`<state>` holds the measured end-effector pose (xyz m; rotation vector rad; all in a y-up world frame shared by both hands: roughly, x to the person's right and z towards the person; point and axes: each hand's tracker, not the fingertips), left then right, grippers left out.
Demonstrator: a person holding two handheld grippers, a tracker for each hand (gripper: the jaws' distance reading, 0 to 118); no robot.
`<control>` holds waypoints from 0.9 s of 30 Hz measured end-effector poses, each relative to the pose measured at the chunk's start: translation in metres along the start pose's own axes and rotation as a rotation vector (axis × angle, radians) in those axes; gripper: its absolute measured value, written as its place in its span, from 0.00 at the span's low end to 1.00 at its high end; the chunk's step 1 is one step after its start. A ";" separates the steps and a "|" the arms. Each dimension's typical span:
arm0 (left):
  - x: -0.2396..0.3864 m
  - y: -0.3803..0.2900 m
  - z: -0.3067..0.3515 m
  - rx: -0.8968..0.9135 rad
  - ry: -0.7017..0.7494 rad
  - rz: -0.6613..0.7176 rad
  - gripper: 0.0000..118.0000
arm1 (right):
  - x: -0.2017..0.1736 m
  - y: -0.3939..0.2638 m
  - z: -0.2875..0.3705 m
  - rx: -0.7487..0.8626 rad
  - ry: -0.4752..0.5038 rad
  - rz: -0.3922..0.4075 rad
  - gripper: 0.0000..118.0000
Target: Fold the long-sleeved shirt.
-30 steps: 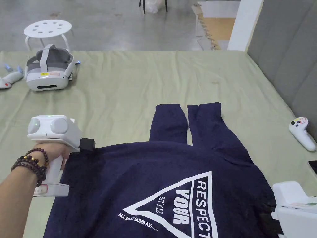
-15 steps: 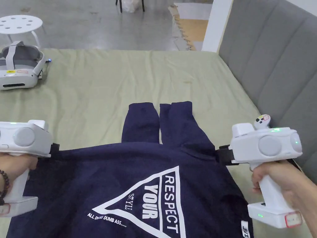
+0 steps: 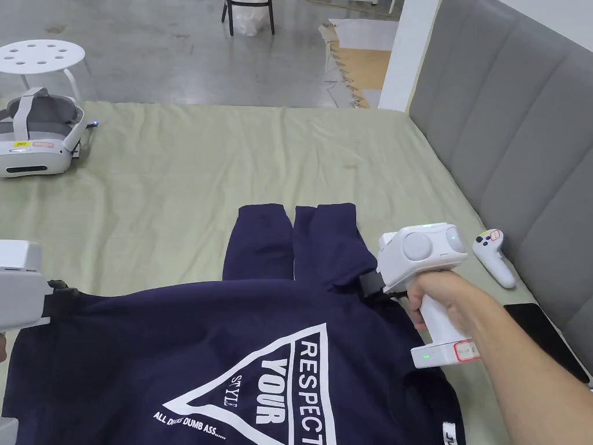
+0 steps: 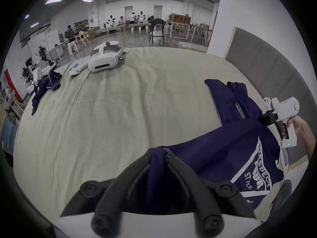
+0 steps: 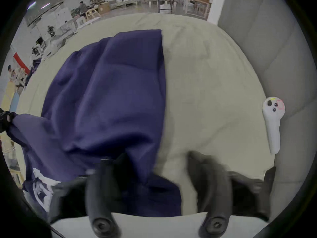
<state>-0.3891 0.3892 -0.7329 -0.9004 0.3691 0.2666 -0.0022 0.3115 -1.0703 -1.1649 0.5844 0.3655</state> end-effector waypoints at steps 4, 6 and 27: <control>0.003 0.002 0.003 0.012 0.001 0.002 0.08 | -0.024 -0.008 0.021 -0.019 -0.027 0.126 0.02; 0.003 0.006 0.014 0.033 -0.003 0.016 0.08 | -0.020 -0.008 0.044 0.021 -0.022 0.106 0.02; -0.003 0.284 0.269 0.714 0.095 0.072 0.08 | -0.031 0.205 0.463 0.858 -0.153 0.033 0.02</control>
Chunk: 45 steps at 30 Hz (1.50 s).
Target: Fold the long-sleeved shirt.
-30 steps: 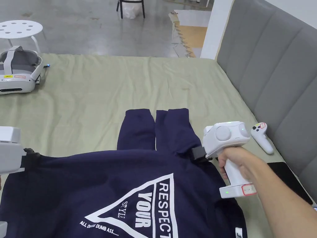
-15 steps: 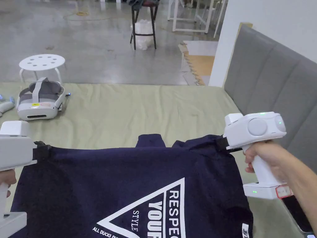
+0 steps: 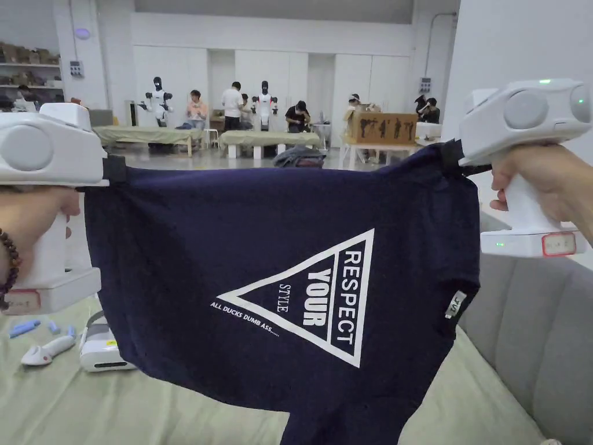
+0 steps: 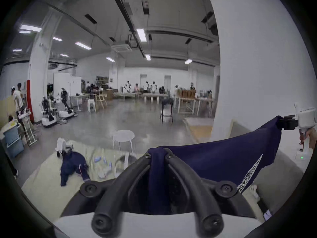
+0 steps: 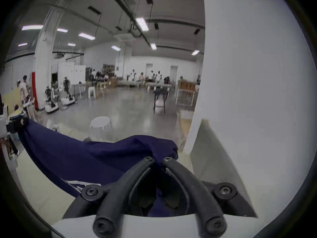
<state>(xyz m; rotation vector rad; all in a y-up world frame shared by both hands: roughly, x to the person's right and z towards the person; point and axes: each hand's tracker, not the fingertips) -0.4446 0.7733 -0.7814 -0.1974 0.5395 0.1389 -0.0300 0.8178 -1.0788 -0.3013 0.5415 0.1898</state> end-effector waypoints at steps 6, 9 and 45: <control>0.018 0.075 -0.008 0.107 0.028 0.028 0.08 | -0.008 0.082 0.010 0.206 -0.108 -0.071 0.02; 0.025 0.102 -0.007 0.119 0.017 0.098 0.08 | -0.009 0.118 0.023 0.317 -0.138 -0.111 0.02; -0.002 -0.277 0.089 -0.322 0.008 0.002 0.08 | -0.025 -0.318 0.055 -0.337 0.114 0.066 0.02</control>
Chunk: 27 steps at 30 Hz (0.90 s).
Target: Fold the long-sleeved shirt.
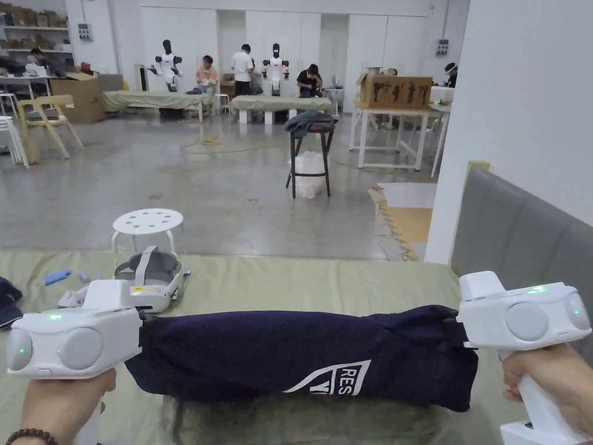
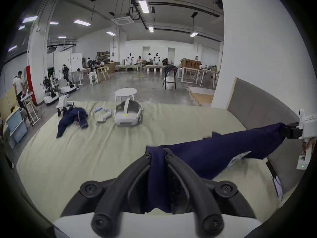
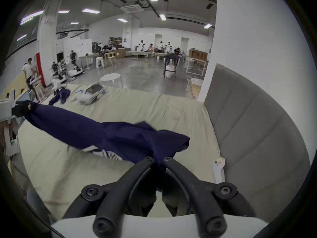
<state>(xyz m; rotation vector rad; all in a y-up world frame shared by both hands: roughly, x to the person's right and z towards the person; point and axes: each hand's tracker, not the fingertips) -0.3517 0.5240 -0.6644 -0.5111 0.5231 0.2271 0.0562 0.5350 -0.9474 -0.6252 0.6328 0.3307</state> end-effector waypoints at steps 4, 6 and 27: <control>-0.010 -0.070 0.028 -0.091 0.018 0.006 0.08 | -0.007 -0.086 0.023 -0.085 0.031 0.021 0.02; -0.018 -0.136 0.047 -0.209 -0.001 -0.010 0.08 | -0.012 -0.133 0.033 -0.148 0.064 0.021 0.02; -0.043 -0.228 0.121 -0.372 -0.062 0.050 0.91 | -0.045 -0.256 0.079 -0.377 0.197 0.067 0.95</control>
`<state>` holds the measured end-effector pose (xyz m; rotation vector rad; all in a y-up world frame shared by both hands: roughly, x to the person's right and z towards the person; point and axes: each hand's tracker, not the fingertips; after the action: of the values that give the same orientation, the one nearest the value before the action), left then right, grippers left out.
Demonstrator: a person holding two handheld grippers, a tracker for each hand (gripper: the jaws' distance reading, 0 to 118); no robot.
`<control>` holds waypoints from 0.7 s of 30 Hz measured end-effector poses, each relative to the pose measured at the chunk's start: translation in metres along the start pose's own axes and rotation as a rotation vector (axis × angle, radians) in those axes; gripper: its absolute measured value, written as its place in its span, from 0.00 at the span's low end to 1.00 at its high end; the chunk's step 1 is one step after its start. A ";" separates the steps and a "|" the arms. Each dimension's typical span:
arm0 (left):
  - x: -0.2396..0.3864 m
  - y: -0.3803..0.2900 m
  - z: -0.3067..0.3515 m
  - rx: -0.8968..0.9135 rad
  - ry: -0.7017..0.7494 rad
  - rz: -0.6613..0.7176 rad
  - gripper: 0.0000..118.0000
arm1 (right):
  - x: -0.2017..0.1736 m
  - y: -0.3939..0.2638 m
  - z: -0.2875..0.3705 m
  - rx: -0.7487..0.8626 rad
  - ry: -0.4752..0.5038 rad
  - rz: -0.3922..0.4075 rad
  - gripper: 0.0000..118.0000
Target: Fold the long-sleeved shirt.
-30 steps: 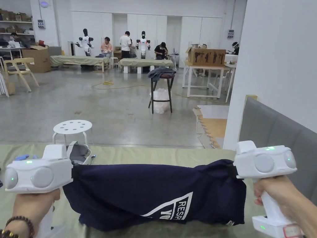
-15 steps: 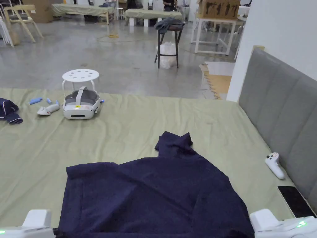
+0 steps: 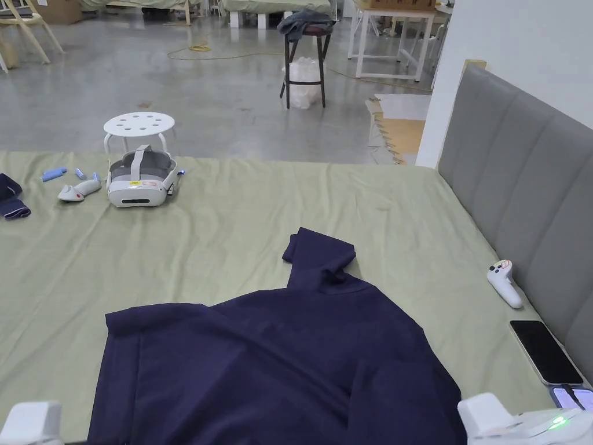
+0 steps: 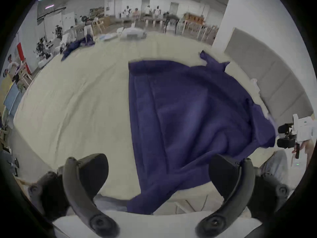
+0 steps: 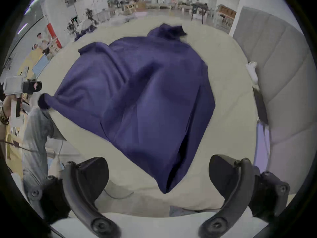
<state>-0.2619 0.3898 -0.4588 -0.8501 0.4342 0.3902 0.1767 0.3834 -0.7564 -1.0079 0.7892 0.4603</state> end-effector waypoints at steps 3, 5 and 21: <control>0.007 0.037 0.015 0.102 -0.004 -0.002 0.88 | 0.006 0.027 0.019 0.099 -0.007 -0.069 0.77; 0.013 0.058 0.016 0.163 -0.005 -0.033 0.48 | 0.007 0.045 0.024 0.150 -0.025 -0.086 0.16; 0.013 0.209 -0.142 0.125 0.025 -0.063 0.03 | 0.035 0.378 -0.100 0.230 -0.043 -0.035 0.01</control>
<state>-0.3841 0.4060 -0.6798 -0.7456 0.4495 0.2917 -0.0917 0.4744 -1.0280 -0.7938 0.7655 0.3510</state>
